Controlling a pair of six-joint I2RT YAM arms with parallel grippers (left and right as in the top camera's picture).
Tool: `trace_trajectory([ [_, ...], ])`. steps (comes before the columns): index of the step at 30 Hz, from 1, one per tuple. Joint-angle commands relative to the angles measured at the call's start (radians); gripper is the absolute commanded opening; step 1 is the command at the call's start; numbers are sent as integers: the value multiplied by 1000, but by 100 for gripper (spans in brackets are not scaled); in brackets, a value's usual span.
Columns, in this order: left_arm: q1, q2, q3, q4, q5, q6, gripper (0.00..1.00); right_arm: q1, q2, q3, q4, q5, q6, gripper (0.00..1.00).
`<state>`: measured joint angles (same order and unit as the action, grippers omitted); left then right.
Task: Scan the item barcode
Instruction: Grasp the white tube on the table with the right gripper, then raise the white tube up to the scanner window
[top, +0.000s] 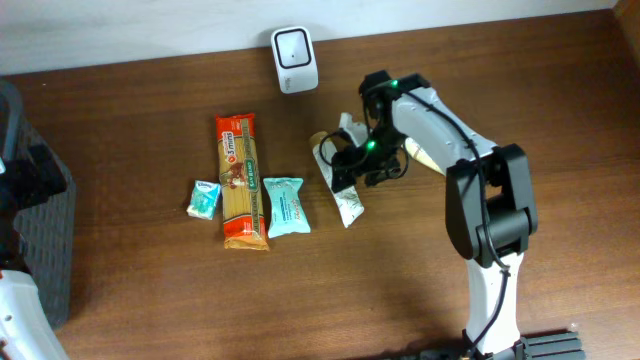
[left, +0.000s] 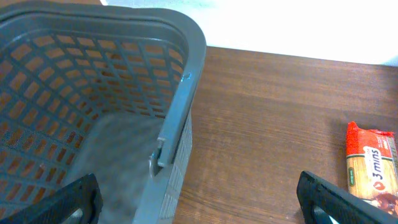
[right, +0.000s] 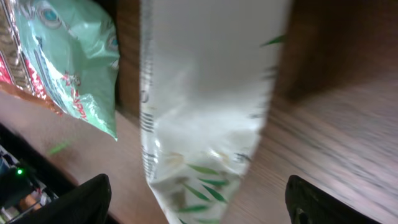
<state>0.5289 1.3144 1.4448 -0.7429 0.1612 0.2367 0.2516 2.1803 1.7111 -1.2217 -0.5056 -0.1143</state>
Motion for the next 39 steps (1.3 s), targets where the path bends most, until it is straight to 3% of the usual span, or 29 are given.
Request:
trace_trajectory([
  [1,4,-7,13,3,3,12,99,20,-25,-24,7,-37,-20,88],
  [5,4,-7,13,3,3,12,99,32,-18,-41,57,-32,-20,87],
  [10,4,-7,13,3,3,12,99,38,-14,-164,200,-33,-2,73],
  [11,4,-7,13,3,3,12,99,38,-14,-168,204,-33,-2,65],
  [14,4,-7,13,3,3,12,99,31,-14,-164,221,-37,-2,18],
  [16,4,-7,13,3,3,12,99,21,-18,-150,216,-66,-2,4],
  [20,4,-7,13,3,3,12,99,3,-40,-67,163,-109,-10,4],
  [31,4,-7,13,3,3,12,99,-80,-183,23,114,-782,-302,4],
  [39,4,-7,13,3,3,12,99,-123,-204,23,118,-930,-324,4],
])
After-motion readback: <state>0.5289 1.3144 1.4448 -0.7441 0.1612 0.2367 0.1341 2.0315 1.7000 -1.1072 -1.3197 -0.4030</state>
